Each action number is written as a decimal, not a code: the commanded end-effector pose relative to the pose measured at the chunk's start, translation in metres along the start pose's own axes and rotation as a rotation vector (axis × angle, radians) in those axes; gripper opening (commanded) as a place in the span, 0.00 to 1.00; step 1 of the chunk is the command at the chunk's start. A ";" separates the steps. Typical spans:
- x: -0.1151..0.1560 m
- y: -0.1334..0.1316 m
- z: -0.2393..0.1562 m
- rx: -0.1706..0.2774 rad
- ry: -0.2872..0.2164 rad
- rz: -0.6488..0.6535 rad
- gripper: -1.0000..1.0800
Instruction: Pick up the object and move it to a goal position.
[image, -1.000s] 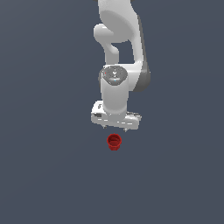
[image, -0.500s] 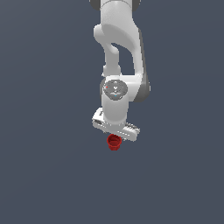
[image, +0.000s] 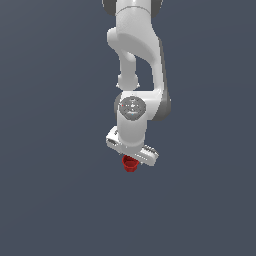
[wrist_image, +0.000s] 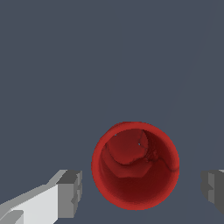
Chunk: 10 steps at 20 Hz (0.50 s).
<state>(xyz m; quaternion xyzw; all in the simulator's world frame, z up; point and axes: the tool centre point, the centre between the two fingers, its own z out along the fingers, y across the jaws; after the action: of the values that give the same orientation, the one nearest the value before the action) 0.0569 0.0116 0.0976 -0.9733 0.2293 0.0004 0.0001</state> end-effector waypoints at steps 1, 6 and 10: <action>0.000 0.000 0.000 0.000 0.000 0.000 0.96; 0.000 0.000 0.014 0.000 0.000 0.001 0.96; -0.001 0.000 0.036 0.000 0.001 0.003 0.96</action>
<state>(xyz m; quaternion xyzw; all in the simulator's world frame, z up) 0.0567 0.0115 0.0703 -0.9730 0.2306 -0.0002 0.0002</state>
